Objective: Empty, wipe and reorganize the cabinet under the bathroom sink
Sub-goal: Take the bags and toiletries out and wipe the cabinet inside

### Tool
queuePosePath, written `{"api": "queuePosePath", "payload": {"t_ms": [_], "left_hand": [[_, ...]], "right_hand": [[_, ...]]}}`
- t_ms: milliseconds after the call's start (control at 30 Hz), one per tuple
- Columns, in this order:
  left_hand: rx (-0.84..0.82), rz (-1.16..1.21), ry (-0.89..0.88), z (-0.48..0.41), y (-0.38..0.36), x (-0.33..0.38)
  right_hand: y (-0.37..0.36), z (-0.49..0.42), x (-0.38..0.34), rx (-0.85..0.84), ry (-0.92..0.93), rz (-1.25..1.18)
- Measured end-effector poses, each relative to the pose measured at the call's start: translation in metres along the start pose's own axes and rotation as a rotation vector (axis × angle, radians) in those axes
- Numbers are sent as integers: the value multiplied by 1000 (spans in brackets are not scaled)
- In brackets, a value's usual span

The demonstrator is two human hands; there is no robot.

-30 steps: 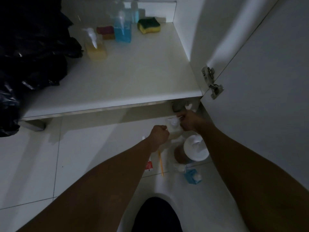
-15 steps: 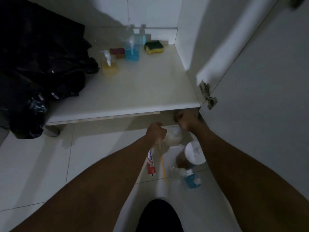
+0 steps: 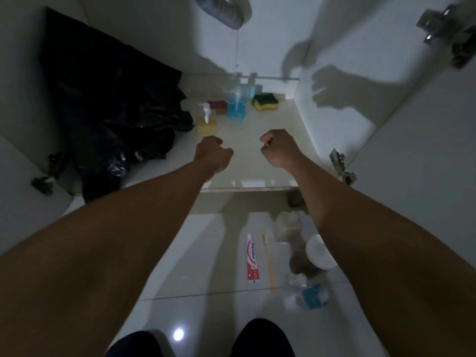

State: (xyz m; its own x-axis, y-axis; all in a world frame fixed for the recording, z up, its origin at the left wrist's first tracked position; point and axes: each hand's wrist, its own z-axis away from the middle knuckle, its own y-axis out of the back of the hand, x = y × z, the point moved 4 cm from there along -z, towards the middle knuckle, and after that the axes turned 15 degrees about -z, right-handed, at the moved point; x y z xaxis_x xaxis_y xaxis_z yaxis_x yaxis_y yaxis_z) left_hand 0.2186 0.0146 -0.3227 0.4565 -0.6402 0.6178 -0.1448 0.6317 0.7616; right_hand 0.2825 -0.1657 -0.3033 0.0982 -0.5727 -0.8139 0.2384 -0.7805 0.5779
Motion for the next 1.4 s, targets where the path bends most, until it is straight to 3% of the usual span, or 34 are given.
{"api": "queuePosePath", "payload": {"t_ms": [367,567,800,1000,1167,1267,1400], "left_hand": [[29,-278,-115,-107,-17,-25],[197,-314,-102,-168,-14,-8],[130,-244,-11,-219,-10,-15],[109,-285,-40,-241,-11,-18],[48,-292,-42,-247,-2,-12],[16,-299,-77,-240,-3,-4],[44,-343,-110,-226,-2,5]], "right_hand": [[-68,-99,37,11,-37,43],[-80,-173,39,66,7,51],[-94,-247,18,44,90,92],[-88,-293,3,21,-30,-109],[-81,-297,-1,-86,-127,30],[-81,-296,7,-10,-19,172],[-83,-287,14,149,80,91]]}}
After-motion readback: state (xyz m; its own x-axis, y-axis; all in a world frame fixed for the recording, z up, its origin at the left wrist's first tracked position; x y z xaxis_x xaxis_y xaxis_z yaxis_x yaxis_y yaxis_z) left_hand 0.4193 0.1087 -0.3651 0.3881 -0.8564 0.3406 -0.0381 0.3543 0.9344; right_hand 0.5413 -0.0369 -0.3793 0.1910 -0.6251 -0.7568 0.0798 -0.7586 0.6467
